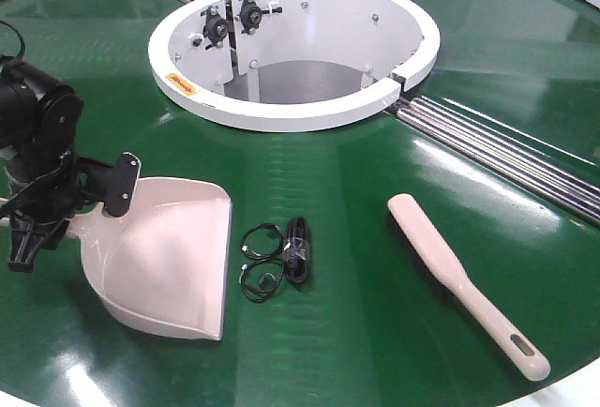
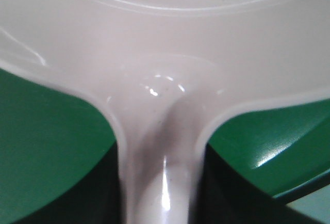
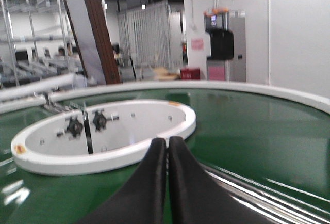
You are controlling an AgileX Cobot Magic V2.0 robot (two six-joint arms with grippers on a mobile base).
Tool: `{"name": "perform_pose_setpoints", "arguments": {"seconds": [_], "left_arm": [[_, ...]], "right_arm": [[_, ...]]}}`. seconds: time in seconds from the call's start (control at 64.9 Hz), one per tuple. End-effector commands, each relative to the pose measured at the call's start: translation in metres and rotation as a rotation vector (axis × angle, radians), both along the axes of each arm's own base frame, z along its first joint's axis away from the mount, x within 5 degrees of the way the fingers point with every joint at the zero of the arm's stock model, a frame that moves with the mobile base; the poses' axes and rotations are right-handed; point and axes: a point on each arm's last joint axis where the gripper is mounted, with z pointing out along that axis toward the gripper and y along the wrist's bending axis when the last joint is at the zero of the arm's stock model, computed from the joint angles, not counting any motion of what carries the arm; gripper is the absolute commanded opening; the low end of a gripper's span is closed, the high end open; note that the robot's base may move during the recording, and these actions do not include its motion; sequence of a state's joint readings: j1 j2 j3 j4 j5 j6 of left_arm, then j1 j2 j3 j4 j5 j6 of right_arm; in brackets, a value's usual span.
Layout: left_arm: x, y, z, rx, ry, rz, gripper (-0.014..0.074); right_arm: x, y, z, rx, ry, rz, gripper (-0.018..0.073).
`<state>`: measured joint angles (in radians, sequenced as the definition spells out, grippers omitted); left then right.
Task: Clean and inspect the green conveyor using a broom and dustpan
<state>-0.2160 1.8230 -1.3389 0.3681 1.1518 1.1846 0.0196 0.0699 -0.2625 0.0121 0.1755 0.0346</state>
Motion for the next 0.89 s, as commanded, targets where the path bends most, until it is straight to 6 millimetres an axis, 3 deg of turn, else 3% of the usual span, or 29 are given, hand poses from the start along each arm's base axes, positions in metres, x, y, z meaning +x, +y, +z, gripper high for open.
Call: {"name": "perform_pose_setpoints", "arguments": {"seconds": [0.0,0.123,0.216,0.524,0.878], "left_arm": [[-0.003,0.001,0.026,0.014,-0.064,-0.007,-0.0006],[-0.003,0.001,0.026,0.014,-0.064,-0.007,-0.0006],[-0.003,0.001,0.026,0.014,-0.064,-0.007,-0.0006],[-0.003,0.001,0.026,0.014,-0.064,-0.007,-0.0006],[-0.003,0.001,0.026,0.014,-0.064,-0.007,-0.0006]], "right_arm": [[0.007,0.000,0.035,-0.030,0.083,-0.005,-0.0008],[0.023,0.002,0.055,-0.011,0.250,0.011,-0.0008],[0.037,0.003,0.058,0.004,0.372,0.023,-0.0008],[0.071,0.003,0.054,0.038,0.437,0.016,-0.0008],[0.076,0.003,0.047,0.037,0.499,0.017,0.0000]]}}
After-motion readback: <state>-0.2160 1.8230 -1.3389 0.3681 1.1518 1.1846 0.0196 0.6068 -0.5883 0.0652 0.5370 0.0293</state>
